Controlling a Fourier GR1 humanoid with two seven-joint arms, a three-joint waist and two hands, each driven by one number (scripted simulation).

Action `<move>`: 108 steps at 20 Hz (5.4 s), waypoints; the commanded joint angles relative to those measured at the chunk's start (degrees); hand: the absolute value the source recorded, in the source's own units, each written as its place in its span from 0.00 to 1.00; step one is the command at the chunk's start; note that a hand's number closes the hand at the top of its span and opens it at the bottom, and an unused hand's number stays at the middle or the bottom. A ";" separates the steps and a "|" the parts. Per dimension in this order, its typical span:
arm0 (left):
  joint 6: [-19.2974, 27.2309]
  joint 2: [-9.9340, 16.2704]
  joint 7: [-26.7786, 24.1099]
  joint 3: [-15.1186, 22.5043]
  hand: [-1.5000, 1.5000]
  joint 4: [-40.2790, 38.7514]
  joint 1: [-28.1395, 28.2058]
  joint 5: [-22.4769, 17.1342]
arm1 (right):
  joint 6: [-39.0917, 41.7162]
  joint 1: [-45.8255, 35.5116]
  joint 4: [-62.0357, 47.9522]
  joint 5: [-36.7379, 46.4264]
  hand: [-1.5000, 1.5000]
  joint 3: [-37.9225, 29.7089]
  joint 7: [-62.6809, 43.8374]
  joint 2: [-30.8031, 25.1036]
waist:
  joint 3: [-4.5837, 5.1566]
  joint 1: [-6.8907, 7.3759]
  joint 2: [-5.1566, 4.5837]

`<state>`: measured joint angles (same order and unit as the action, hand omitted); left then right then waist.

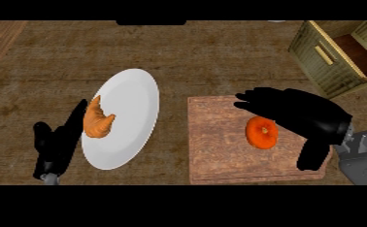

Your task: Pick the squash from the cutting board and place it in the basket

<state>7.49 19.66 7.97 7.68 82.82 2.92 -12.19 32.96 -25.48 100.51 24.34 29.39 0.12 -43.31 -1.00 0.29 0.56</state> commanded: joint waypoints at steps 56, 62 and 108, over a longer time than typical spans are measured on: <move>-1.75 -1.55 6.42 -4.38 0.50 1.11 9.13 -0.19 | -16.77 26.50 17.48 -6.86 1.00 -21.24 -7.75 13.72 | 0.93 -5.28 0.04; -1.61 -1.61 6.25 -3.04 0.50 2.43 9.42 1.54 | -17.27 21.41 26.82 -22.90 1.00 -36.95 -18.26 14.24 | 1.16 -3.41 0.02; -4.40 -4.52 6.91 -2.80 0.50 -2.51 2.81 4.03 | -10.63 -23.06 -53.89 -29.52 1.00 -48.88 -7.01 -9.33 | 0.93 1.21 -1.32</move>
<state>3.24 16.20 12.34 4.57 86.04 4.06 -7.86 21.98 -49.66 51.39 -6.46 -19.21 -12.88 -53.49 -0.73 2.20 -0.11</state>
